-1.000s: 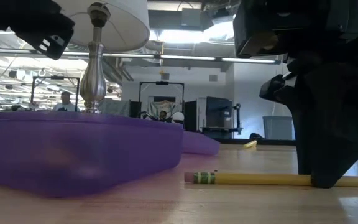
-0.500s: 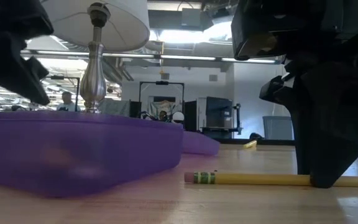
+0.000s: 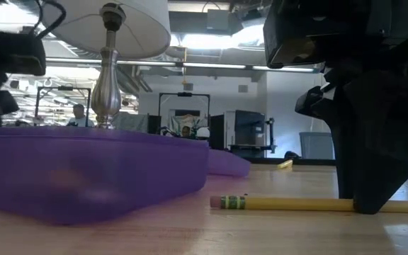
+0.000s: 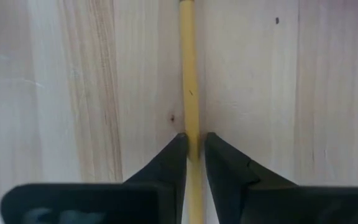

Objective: Pick & place school supplies into a supply box
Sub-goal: Put the yellow pencil into the purple supply box

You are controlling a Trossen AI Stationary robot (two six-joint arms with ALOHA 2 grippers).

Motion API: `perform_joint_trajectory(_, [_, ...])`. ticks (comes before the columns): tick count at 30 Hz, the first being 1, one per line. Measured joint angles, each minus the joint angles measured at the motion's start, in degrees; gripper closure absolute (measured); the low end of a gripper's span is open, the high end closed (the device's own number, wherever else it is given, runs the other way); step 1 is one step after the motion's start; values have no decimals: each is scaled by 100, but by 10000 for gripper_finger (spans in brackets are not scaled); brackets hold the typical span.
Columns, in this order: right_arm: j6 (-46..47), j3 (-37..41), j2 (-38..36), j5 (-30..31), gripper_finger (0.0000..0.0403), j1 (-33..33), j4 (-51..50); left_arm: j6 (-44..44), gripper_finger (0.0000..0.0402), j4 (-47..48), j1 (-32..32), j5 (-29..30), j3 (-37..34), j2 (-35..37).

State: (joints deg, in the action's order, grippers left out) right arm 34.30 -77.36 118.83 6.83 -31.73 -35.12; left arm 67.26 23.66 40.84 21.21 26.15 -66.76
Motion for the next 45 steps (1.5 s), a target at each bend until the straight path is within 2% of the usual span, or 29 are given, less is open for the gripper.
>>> perform_joint_trajectory(5, [-13,0,0,63,337,0,1,56,400,-1050,143,-391,2,-311])
perform_joint_trajectory(12, [-96,0,0,85,337,0,-19,930,400,-1688,390,-931,4,-1156])
perform_joint_trajectory(20, [-87,-3,0,121,337,0,-67,1003,399,-3240,561,-959,5,-1955])
perform_joint_trajectory(29, [111,-9,0,203,337,2,-265,572,399,-4049,637,-1051,0,-2054])
perform_joint_trajectory(36, [-552,11,-2,183,336,12,-61,427,401,-4152,636,-1095,0,-2052])
perform_joint_trajectory(45, [-1062,28,-8,60,336,154,295,-118,398,-4148,591,-845,0,-2050])
